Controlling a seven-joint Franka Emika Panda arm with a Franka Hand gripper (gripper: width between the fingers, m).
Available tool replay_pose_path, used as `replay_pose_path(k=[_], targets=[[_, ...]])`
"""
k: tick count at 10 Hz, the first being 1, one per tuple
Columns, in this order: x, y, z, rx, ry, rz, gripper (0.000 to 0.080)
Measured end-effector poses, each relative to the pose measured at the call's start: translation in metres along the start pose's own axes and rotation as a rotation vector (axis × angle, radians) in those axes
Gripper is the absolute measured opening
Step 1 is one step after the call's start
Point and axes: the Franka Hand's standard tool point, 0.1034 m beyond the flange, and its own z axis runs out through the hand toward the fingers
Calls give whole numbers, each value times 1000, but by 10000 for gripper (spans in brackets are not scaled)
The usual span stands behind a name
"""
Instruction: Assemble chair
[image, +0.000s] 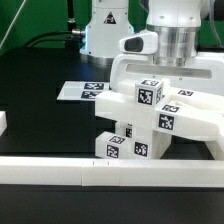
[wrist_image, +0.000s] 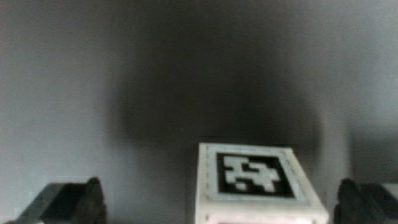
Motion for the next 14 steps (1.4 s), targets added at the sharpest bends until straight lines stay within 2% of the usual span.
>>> replay_pose_path(k=[3, 4, 5, 6, 10, 11, 14], targets=[[1, 4, 1, -2, -1, 6, 619], [1, 4, 2, -3, -2, 6, 438], [0, 4, 2, -3, -2, 6, 438], [1, 4, 2, -3, -2, 6, 281], [2, 5, -1, -1, 0, 9, 282], [6, 4, -10, 8, 4, 8, 282], [13, 2, -67, 67, -34, 24, 282]])
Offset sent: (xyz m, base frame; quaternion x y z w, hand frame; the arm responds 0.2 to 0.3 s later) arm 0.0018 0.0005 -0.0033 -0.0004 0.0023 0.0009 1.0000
